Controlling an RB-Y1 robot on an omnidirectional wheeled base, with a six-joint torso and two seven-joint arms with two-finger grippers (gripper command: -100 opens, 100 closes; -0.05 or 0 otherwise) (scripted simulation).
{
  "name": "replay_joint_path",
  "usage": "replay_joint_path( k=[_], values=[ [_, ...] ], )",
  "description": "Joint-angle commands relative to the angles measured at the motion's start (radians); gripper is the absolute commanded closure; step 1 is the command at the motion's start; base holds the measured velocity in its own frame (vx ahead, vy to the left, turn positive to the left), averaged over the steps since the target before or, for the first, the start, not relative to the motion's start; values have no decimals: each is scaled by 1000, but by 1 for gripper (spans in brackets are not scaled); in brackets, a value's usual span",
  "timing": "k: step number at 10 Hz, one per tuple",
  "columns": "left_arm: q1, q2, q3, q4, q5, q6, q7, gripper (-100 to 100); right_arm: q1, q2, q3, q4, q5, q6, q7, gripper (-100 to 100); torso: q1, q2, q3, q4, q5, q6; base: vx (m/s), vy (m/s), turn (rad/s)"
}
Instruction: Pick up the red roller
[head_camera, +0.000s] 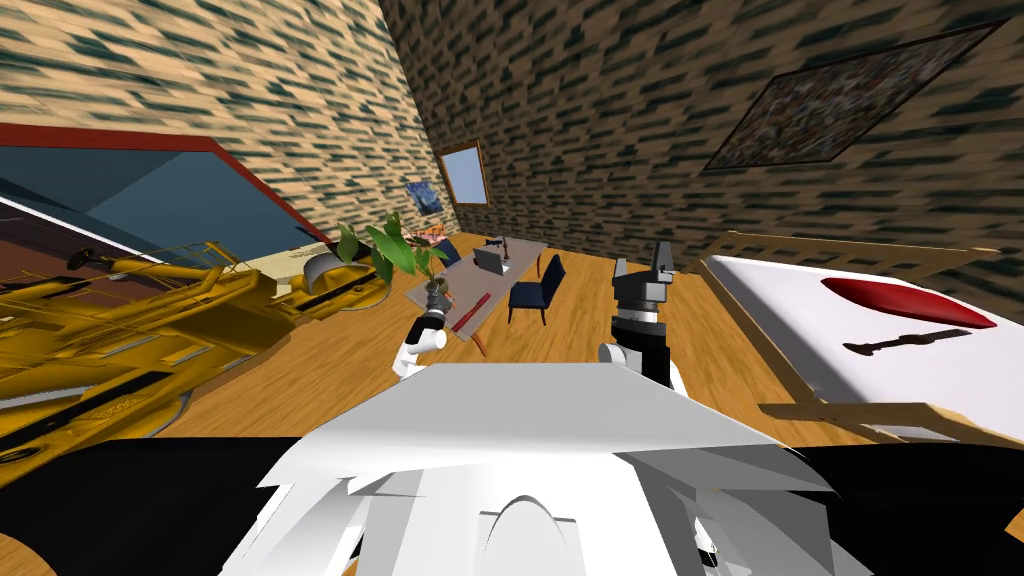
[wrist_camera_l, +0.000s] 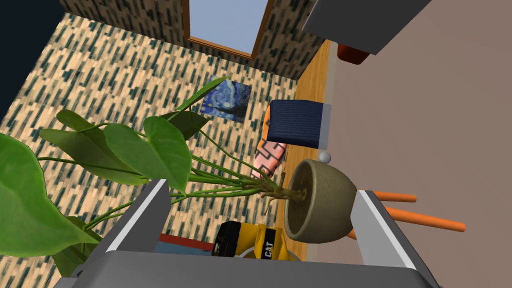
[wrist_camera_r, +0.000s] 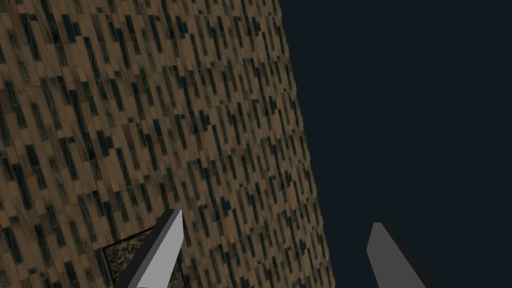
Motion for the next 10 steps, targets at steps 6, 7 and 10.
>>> replay_joint_path(
  k=[6, 7, 10],
  values=[
    [-35, 39, 66, 155, 64, 170, 36, -100, 0, 0, 0, 0, 0, 0, 0, 0, 0, -1, -1, 0, 0, 0, 82, -63, 64],
    [-35, 39, 66, 161, 64, 171, 36, -100, 0, 0, 0, 0, 0, 0, 0, 0, 1, -2, -1, 0, 0, 0, 83, -43, 32],
    [-48, 49, 84, 220, 78, 214, 43, -100, 0, 0, 0, 0, 0, 0, 0, 0, 3, 3, 2, 1, 1, 0, 34, -22, 17]
  ],
)
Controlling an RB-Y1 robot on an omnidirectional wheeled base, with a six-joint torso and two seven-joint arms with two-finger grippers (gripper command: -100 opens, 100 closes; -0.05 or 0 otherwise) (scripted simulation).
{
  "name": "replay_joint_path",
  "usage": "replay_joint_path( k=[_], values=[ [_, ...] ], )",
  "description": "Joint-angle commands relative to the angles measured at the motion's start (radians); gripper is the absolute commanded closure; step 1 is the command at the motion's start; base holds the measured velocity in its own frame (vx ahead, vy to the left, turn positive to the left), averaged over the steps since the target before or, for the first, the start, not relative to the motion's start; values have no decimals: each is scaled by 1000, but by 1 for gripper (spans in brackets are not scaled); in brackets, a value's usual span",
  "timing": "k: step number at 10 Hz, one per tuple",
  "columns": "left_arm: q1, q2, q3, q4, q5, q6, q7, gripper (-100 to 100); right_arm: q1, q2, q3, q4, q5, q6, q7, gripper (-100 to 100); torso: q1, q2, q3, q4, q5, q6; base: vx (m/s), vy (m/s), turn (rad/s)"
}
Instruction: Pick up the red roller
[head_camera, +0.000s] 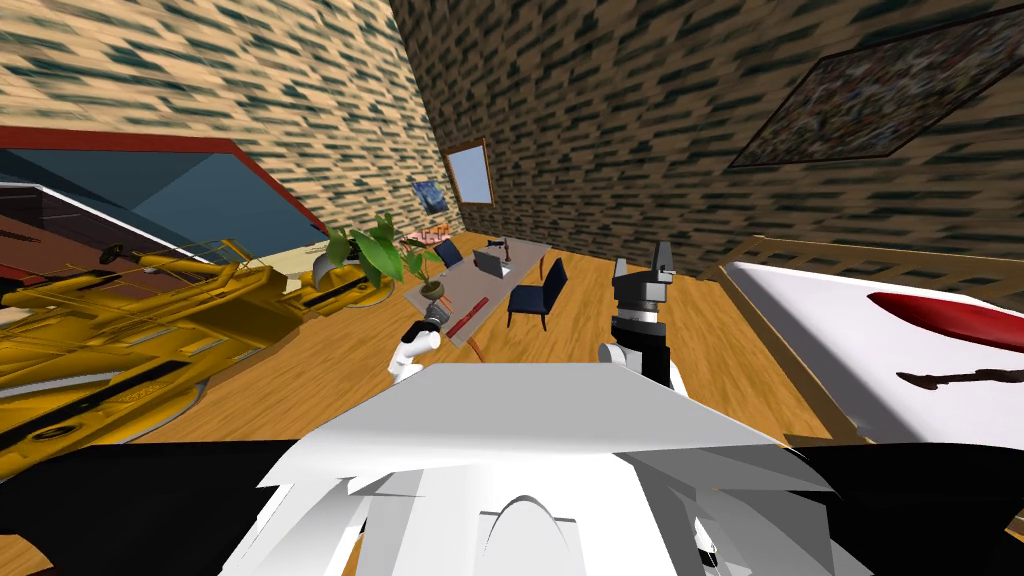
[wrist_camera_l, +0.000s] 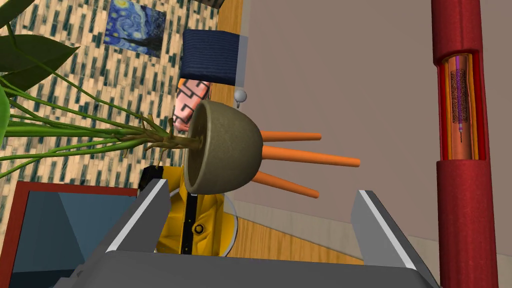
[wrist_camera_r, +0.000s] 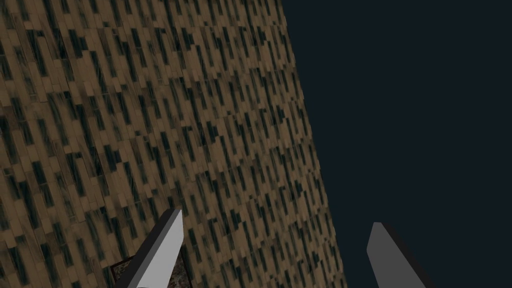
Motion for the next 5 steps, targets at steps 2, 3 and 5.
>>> replay_joint_path(
  k=[2, 3, 5],
  values=[
    [-14, 20, 23, 76, 25, 58, 11, -100, 0, 0, 0, 0, 0, 0, 0, 0, 0, -1, -1, 0, 0, 0, 104, -45, 43],
    [-14, 20, 23, 91, 25, 58, 11, -100, 0, 0, 0, 0, 0, 0, 0, 0, -1, -4, -2, -1, 0, 0, 121, -71, 28],
    [-24, 31, 41, 152, 38, 98, 17, -100, 0, 0, 0, 0, 0, 0, 0, 0, -3, -5, -3, -1, -1, 0, 126, -63, 29]
  ],
)
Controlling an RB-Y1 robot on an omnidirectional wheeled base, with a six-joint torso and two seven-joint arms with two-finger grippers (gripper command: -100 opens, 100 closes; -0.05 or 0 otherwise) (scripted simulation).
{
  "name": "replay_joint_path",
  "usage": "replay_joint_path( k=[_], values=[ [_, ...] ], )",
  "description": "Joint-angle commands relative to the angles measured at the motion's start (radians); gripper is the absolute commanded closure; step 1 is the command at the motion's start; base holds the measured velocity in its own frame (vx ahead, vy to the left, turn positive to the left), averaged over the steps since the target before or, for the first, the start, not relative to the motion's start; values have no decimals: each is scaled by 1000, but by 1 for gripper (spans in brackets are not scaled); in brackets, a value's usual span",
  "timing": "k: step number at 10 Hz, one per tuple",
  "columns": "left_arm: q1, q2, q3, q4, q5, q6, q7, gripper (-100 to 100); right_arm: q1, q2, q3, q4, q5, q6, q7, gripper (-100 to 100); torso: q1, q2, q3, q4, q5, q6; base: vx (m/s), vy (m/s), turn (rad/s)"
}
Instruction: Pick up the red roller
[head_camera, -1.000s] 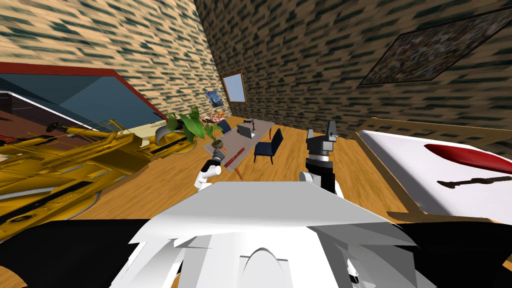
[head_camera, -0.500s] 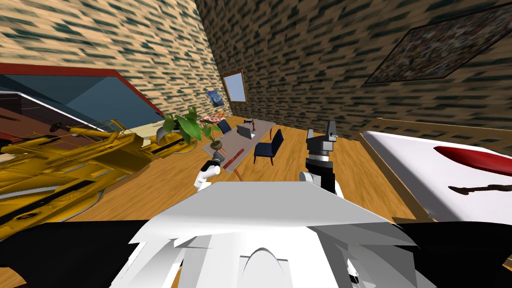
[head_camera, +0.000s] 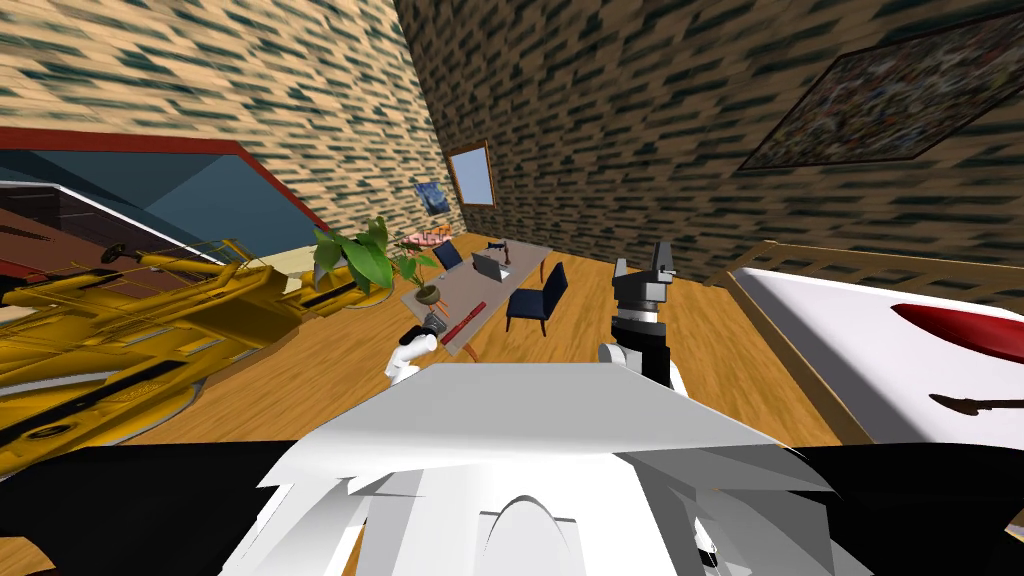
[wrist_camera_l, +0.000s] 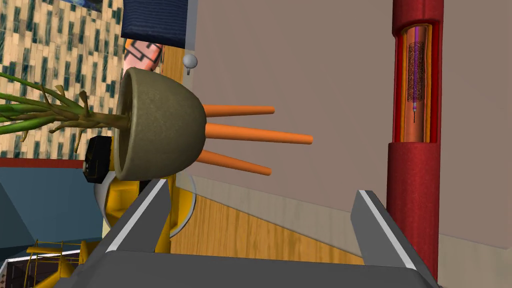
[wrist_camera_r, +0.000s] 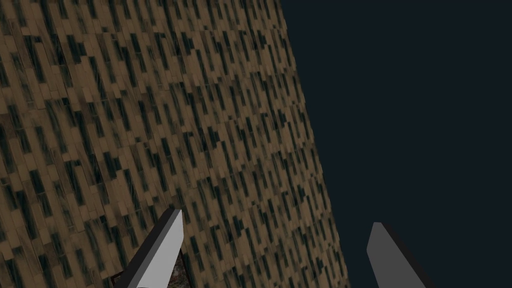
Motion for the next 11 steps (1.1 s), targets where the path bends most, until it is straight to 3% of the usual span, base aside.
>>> replay_joint_path(
  k=[1, 2, 4, 5, 6, 11],
  values=[
    [-11, 12, -1, 43, 11, -1, 0, -100, 0, 0, 0, 0, 0, 0, 0, 0, 0, 0, 0, 0, 0, 0, 48, -30, -5],
    [-20, 24, 16, 74, 22, 38, 5, -100, 0, 0, 0, 0, 0, 0, 0, 0, 2, 3, 2, 1, 0, 0, 92, -37, 19],
    [-20, 24, 16, 100, 22, 38, 5, -100, 0, 0, 0, 0, 0, 0, 0, 0, 1, 1, 1, 0, 0, 0, 77, -34, 9],
    [-28, 36, 32, 126, 32, 75, 9, -100, 0, 0, 0, 0, 0, 0, 0, 0, 2, 4, 2, 1, 0, 0, 106, -30, 9],
    [-28, 36, 32, 156, 32, 75, 9, -100, 0, 0, 0, 0, 0, 0, 0, 0, 2, 1, 1, 1, 0, 0, 110, -52, 10],
    [-44, 73, 78, 304, 56, 175, 19, -100, 0, 0, 0, 0, 0, 0, 0, 0, 1, 0, 0, 0, 0, 0, 142, -63, -3]
  ],
)
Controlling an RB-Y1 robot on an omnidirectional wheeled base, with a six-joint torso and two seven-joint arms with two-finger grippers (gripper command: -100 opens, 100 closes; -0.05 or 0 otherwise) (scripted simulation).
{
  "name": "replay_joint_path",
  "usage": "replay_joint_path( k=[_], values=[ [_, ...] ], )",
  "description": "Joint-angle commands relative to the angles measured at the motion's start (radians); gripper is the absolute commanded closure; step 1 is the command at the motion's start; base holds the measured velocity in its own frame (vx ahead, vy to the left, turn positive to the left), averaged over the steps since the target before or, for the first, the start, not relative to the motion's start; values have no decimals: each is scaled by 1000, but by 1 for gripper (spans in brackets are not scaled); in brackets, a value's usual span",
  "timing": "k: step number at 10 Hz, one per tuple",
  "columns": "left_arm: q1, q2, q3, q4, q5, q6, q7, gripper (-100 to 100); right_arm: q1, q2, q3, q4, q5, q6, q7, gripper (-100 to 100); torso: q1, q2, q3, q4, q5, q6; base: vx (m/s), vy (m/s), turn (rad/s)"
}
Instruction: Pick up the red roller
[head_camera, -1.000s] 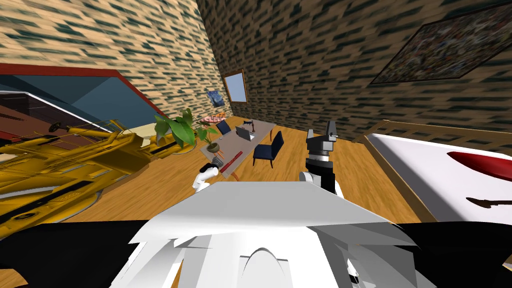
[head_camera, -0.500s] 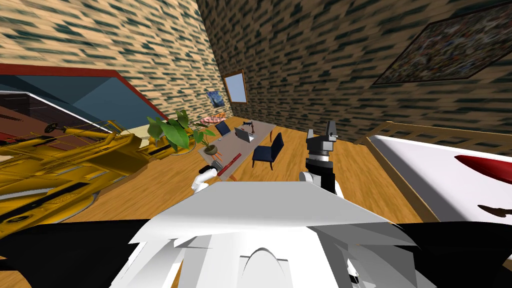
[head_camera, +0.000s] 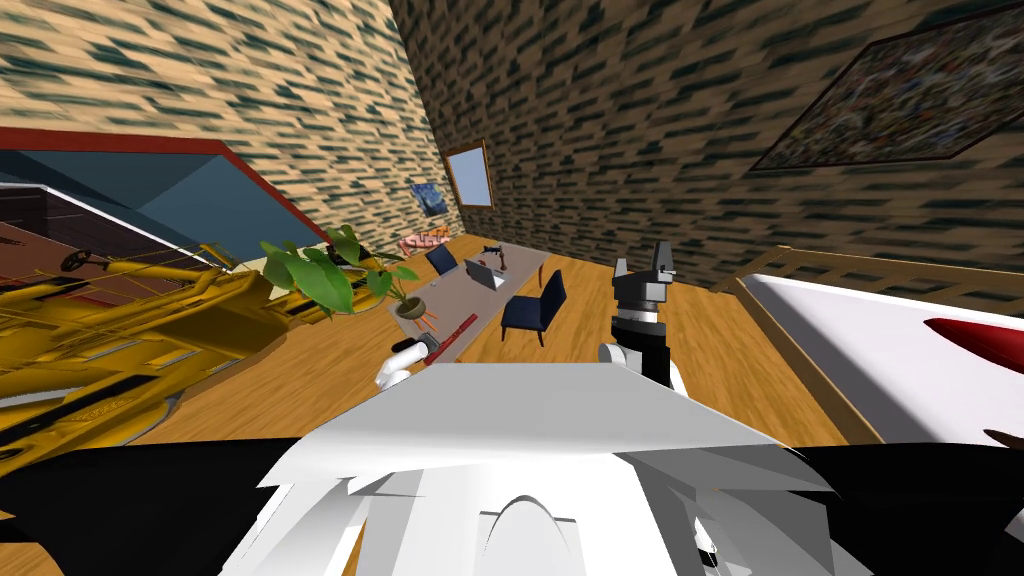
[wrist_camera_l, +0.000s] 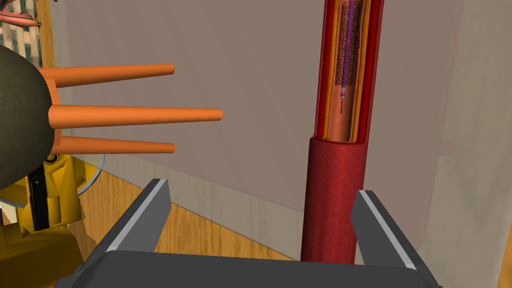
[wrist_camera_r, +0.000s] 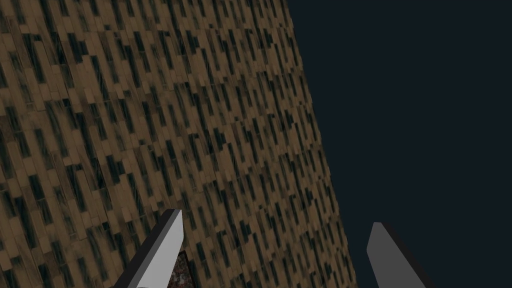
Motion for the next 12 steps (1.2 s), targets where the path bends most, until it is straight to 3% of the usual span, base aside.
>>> replay_joint_path(
  k=[1, 4, 5, 8, 12],
  values=[
    [-8, 1, 8, 38, -6, 19, 5, -100, 0, 0, 0, 0, 0, 0, 0, 0, 0, 0, 0, 0, 0, 0, 125, -34, -3],
    [-13, 24, 34, 136, 5, 75, 8, -100, 0, 0, 0, 0, 0, 0, 0, 0, 2, 1, 1, 0, 0, 0, 139, -38, -22],
    [-13, 24, 34, 136, 5, 75, 8, -100, 0, 0, 0, 0, 0, 0, 0, 0, 1, 0, 0, 0, 0, 0, 133, -53, -5],
    [-15, 53, 67, 248, 15, 143, 10, -100, 0, 0, 0, 0, 0, 0, 0, 0, -1, -3, -2, -1, 0, 0, 197, -58, -48],
    [-13, 70, 83, 327, 18, 176, 9, -100, 0, 0, 0, 0, 0, 0, 0, 0, 2, 2, 1, 0, 0, 0, 136, -20, -29]
  ],
)
